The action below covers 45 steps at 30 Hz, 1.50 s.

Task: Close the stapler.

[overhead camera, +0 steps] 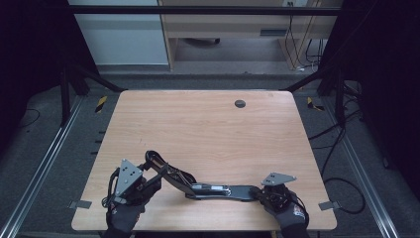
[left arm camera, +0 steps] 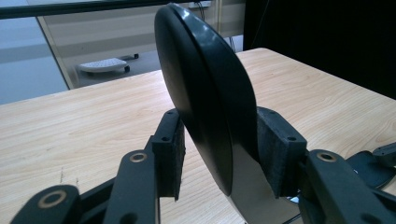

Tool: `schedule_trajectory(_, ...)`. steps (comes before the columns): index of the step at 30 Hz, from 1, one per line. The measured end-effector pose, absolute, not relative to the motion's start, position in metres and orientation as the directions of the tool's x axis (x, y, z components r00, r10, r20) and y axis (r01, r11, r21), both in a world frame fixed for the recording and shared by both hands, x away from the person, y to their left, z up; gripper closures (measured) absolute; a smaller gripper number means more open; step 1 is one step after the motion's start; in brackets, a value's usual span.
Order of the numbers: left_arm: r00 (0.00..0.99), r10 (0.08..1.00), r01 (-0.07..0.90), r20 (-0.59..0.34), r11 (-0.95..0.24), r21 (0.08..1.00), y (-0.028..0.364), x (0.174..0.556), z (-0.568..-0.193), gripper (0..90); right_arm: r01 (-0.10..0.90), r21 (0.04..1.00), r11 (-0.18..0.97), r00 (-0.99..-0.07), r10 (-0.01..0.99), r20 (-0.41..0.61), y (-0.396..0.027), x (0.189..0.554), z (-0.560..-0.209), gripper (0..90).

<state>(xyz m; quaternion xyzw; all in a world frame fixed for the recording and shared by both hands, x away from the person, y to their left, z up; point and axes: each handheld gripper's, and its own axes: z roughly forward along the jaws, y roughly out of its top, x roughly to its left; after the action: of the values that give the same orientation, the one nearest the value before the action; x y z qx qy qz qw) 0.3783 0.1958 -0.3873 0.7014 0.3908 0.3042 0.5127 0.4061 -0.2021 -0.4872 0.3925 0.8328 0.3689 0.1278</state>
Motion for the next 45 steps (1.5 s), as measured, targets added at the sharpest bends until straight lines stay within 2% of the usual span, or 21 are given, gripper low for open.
schedule_trajectory(45,0.533,0.840,0.173,0.100,-0.224,0.959,0.161,0.375,-0.377,57.2,0.552,0.721,0.418,-0.666,0.741,0.081,-0.202,0.407,-0.488,90.0)
